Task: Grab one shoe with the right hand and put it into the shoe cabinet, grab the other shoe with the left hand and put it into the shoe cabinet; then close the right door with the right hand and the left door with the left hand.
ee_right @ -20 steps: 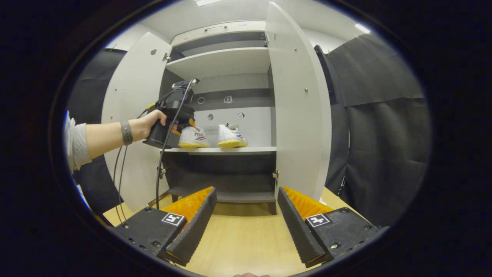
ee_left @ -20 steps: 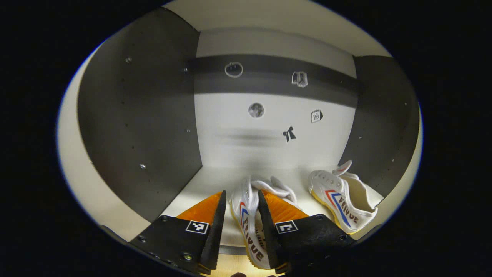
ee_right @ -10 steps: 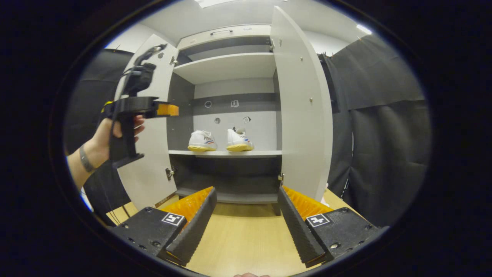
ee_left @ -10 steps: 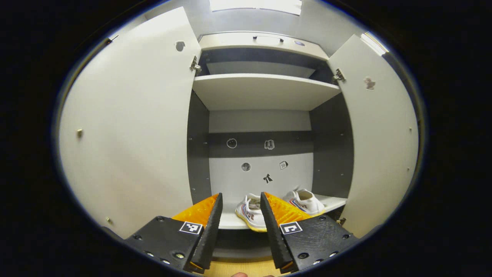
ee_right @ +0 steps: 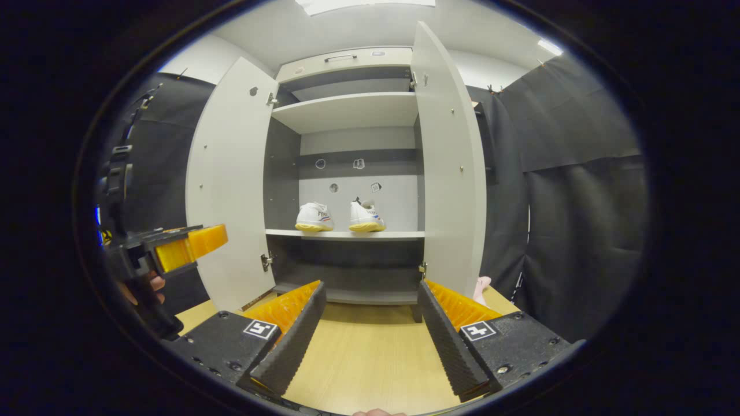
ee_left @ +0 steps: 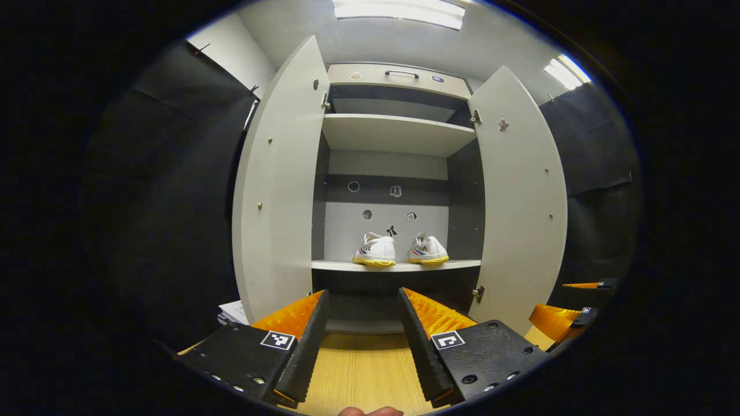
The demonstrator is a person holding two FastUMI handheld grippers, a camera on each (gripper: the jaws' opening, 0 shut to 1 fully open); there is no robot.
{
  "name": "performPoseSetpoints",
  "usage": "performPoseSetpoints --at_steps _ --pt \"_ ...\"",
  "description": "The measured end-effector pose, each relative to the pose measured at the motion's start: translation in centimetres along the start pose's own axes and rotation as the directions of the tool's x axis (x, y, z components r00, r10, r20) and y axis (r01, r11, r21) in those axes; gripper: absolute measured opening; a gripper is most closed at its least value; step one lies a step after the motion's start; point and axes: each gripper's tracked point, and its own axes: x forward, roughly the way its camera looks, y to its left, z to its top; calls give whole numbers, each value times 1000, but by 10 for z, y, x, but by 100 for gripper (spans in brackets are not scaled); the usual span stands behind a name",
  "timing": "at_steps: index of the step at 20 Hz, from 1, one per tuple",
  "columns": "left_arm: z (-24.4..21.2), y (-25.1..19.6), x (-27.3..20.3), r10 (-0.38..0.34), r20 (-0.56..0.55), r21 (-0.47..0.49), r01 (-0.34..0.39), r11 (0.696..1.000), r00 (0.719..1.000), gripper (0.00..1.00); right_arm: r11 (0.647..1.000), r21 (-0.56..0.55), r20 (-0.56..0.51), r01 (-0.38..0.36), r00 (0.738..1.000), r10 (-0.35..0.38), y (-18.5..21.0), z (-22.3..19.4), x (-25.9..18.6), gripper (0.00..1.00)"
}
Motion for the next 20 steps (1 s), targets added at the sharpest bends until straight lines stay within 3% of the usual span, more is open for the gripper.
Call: performPoseSetpoints --at_steps 4,8,13,16,20 --pt "-15 1 -32 8 -26 -23 -9 1000 1000 74 999 11 27 32 999 -32 -9 5 -24 100" --pt "-24 13 -52 51 -31 10 -50 999 998 85 990 -8 57 139 989 -138 -53 20 -38 100" --pt "-30 9 -62 27 -34 41 -26 999 999 85 953 9 69 302 951 -302 -151 51 -36 100" --pt "-31 11 -65 32 -29 58 -30 998 999 85 930 62 106 363 924 -368 -201 86 -24 100" --pt "-41 11 -71 30 -79 62 -25 998 996 85 895 37 147 444 884 -445 -251 117 5 99"
